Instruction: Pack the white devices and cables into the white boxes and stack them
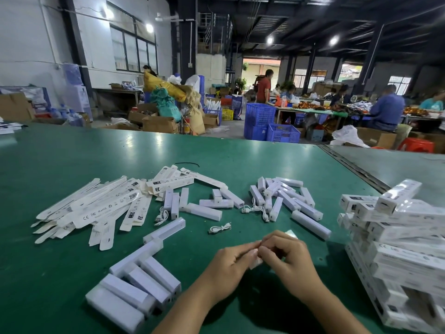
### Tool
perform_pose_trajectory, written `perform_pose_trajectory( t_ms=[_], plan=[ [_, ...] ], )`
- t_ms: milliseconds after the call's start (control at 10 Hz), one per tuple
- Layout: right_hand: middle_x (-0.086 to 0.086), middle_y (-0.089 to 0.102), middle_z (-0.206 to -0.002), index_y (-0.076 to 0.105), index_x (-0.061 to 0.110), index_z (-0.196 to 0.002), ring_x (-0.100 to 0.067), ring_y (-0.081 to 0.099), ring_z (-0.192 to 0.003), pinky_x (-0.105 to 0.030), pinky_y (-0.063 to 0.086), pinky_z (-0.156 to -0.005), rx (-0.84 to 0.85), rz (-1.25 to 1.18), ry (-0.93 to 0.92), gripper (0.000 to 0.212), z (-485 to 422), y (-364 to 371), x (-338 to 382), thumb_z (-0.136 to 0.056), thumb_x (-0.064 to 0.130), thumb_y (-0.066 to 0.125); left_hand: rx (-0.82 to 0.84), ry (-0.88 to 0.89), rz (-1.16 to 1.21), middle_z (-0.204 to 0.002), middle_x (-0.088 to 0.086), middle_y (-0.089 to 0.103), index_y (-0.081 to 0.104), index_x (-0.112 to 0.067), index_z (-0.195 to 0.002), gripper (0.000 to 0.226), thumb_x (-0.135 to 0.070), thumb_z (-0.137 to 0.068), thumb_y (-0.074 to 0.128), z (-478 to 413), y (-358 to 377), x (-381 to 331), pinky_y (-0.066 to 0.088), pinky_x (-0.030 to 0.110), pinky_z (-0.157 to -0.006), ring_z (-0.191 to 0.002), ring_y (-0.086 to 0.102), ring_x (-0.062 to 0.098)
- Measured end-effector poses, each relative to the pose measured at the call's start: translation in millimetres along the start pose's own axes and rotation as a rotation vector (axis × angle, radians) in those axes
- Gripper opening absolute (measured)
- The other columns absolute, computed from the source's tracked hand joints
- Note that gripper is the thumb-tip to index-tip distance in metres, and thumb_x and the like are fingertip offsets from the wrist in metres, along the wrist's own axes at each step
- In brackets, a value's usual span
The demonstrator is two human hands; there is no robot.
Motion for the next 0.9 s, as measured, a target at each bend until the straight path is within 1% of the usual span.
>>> perform_pose_trajectory(
  t_ms=[100,200,300,400,500,600,700,800,900],
  plan=[
    [0.009,0.062,-0.067,0.071,0.020,-0.067,-0.010,0.058,-0.061,-0.021,0.044,-0.058,-0.004,0.082,-0.003,0.023,0.3,-1.7,-3.1,-0.084,0.005,0.074,0.040,0.008,-0.235,-0.103,-0.007,0.063,0.059,-0.040,-0.135,0.034,-0.040,-0.102,0.050,1.6,3.1,-1.1,0.041,0.010,-0.088,-0.101,0.058,-0.001],
    [0.008,0.061,-0.064,0.068,0.020,-0.064,-0.010,0.056,-0.057,-0.022,0.043,-0.055,-0.049,0.136,-0.009,0.025,-0.5,-3.1,-5.0,-0.084,0.006,0.074,0.111,0.023,-0.343,-0.115,0.003,0.058,0.063,-0.035,-0.128,0.030,-0.042,-0.102,0.049,-0.4,8.5,0.5,0.041,0.024,-0.099,-0.112,0.054,0.013],
    [0.013,0.065,-0.083,0.073,0.022,-0.082,-0.005,0.060,-0.078,-0.020,0.047,-0.069,0.059,0.199,-0.032,0.010,-2.1,-6.0,0.6,-0.080,0.018,0.063,0.101,0.029,-0.536,-0.127,0.003,0.058,0.053,-0.031,-0.132,0.035,-0.042,-0.098,0.054,-3.7,16.3,1.1,0.042,0.038,-0.104,-0.121,0.052,0.020],
    [0.020,0.059,-0.114,0.068,0.030,-0.115,0.001,0.048,-0.112,-0.016,0.039,-0.095,0.315,0.386,-0.024,0.046,-4.1,-13.2,-2.4,-0.071,0.035,0.053,-0.028,-0.012,-0.345,-0.123,-0.003,0.065,0.048,-0.027,-0.121,0.036,-0.031,-0.092,0.068,-4.7,12.5,1.3,0.046,0.032,-0.099,-0.115,0.060,0.010],
    [0.019,0.064,-0.116,0.069,0.031,-0.116,-0.005,0.048,-0.112,-0.026,0.041,-0.096,0.412,0.537,-0.023,0.040,-5.5,-17.4,-12.1,-0.077,0.023,0.060,-0.116,-0.025,-0.306,-0.108,-0.008,0.071,0.053,-0.028,-0.101,0.031,-0.019,-0.084,0.077,-4.6,6.0,5.4,0.049,0.022,-0.092,-0.102,0.065,0.001],
    [0.018,0.064,-0.109,0.069,0.033,-0.111,-0.008,0.050,-0.109,-0.029,0.042,-0.095,0.410,0.596,0.011,0.031,-7.3,-14.0,-18.0,-0.083,0.022,0.061,-0.166,-0.019,-0.289,-0.102,-0.011,0.072,0.060,-0.027,-0.098,0.031,-0.013,-0.079,0.080,-5.1,6.8,8.5,0.049,0.019,-0.090,-0.096,0.065,-0.001],
    [0.017,0.061,-0.114,0.064,0.035,-0.118,-0.010,0.048,-0.115,-0.029,0.039,-0.099,0.329,0.667,0.112,0.030,-7.9,-16.4,-28.1,-0.088,0.030,0.062,-0.264,-0.050,-0.182,-0.102,-0.011,0.070,0.056,-0.029,-0.097,0.030,-0.010,-0.084,0.075,-6.6,4.4,12.2,0.049,0.015,-0.085,-0.094,0.065,0.006],
    [0.015,0.058,-0.123,0.063,0.033,-0.121,-0.008,0.048,-0.121,-0.026,0.038,-0.103,0.224,0.653,0.148,0.029,-7.5,-17.9,-28.1,-0.092,0.032,0.062,-0.332,-0.073,-0.094,-0.094,-0.005,0.071,0.057,-0.029,-0.093,0.026,-0.008,-0.088,0.071,-9.1,0.7,16.1,0.049,0.014,-0.075,-0.084,0.065,0.009],
    [0.017,0.066,-0.109,0.068,0.035,-0.101,-0.002,0.061,-0.104,-0.027,0.047,-0.096,-0.028,0.267,0.095,0.024,-11.0,-18.3,-9.5,-0.087,0.016,0.071,-0.327,-0.103,-0.034,-0.089,-0.005,0.071,0.058,-0.030,-0.094,0.023,-0.011,-0.089,0.070,-10.1,2.4,15.9,0.047,0.009,-0.070,-0.079,0.064,0.000]
  ],
)
Point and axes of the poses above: each hand's wrist, its own z-axis away from the middle knuckle, its own y-axis out of the palm, x = y × z, the point moved 2 cm from there along -z, towards the middle knuckle
